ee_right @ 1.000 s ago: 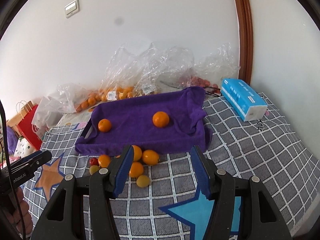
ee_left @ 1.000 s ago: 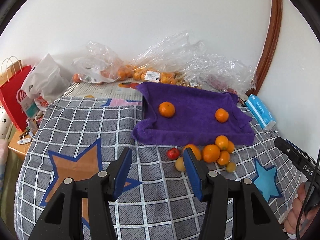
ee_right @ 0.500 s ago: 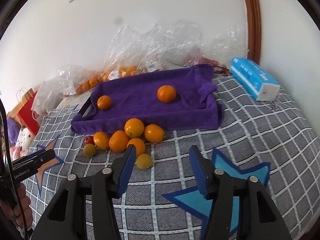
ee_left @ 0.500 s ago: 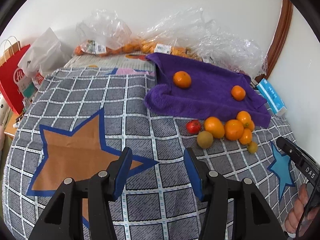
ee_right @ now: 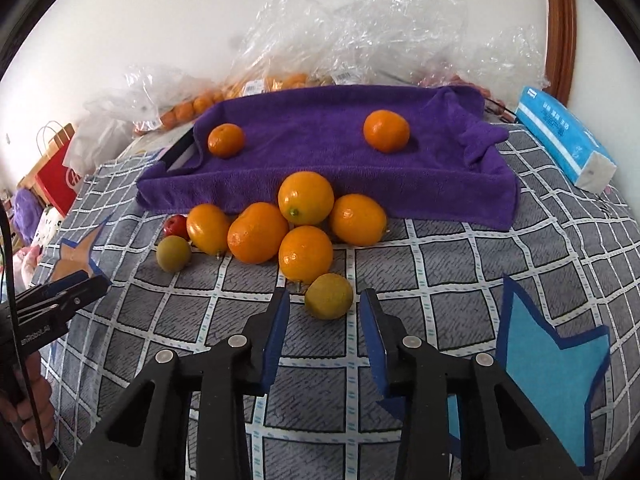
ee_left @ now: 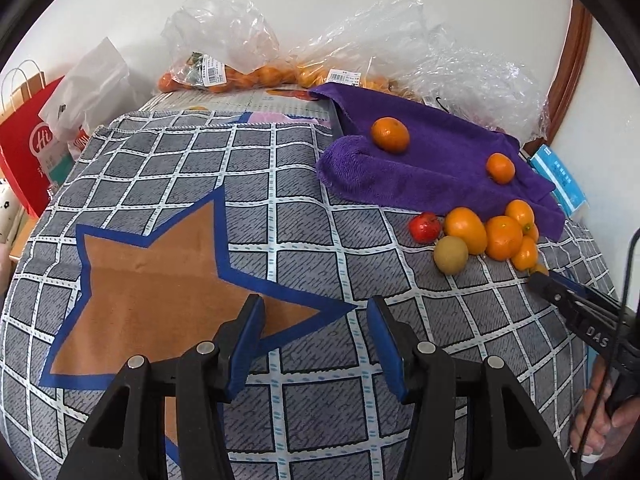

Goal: Organize fruits

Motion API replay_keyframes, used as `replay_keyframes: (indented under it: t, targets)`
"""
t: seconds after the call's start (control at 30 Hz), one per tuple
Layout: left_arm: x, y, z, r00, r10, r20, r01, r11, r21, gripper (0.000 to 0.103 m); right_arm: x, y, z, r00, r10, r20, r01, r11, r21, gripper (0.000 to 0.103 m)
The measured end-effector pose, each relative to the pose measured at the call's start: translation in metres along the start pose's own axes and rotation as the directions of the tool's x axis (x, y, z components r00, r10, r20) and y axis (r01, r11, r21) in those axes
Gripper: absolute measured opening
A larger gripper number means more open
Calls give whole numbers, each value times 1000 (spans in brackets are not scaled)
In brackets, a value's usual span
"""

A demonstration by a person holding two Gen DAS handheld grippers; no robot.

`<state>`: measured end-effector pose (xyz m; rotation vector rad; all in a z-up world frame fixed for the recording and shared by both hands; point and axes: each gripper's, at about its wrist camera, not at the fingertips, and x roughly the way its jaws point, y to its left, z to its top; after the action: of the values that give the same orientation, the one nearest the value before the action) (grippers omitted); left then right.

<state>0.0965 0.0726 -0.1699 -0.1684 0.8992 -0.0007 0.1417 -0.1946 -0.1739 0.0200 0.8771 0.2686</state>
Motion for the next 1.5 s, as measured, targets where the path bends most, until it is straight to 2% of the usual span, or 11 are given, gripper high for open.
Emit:
replay_keyframes:
  t: [0.1,0.17,0.43,0.6,0.77,0.9,0.97,1.07,1.27,1.43,1.5]
  targets:
    - [-2,-2,3,998,-67,-10,67,998,-19,44,6,-1,1,1000,-4,-11,4,1000,-4,27]
    - [-3,-7,5,996,-88,-7,88,996,-10,44,4,-3,1,1000,1,-2,-1,1000,3,26]
    - [4,-44,13,989,-148,-14,149,988,47,44,-11,-11,-5,999,-37,40,38,999,-23,26]
    - [18,-65,20,985,-170,-28,172,983,67,36,-19,-30,-11,996,-72,52,72,997,-11,26]
    - [28,-72,24,975,-215,-51,217,975,46,32,-20,-41,-14,998,-46,51,45,999,24,26]
    - [35,-80,25,980,-195,-52,197,979,47,31,-21,-40,-14,998,-37,60,36,999,21,26]
    - [39,-81,25,981,-189,-51,191,981,42,24,-20,-40,-14,998,-29,58,27,999,23,26]
    - [37,-77,25,978,-203,-53,205,978,30,24,-19,-42,-14,998,-20,52,19,999,29,26]
    - [11,-60,20,982,-188,-24,189,981,36,24,-20,-42,-14,998,-6,56,4,999,32,26]
    - [2,-33,5,990,-132,-55,134,991,26,24,-19,-41,-14,999,-3,53,1,1000,27,26]
    - [5,-26,4,988,-142,-65,143,990,11,24,-19,-40,-14,999,-1,53,0,1000,26,26]
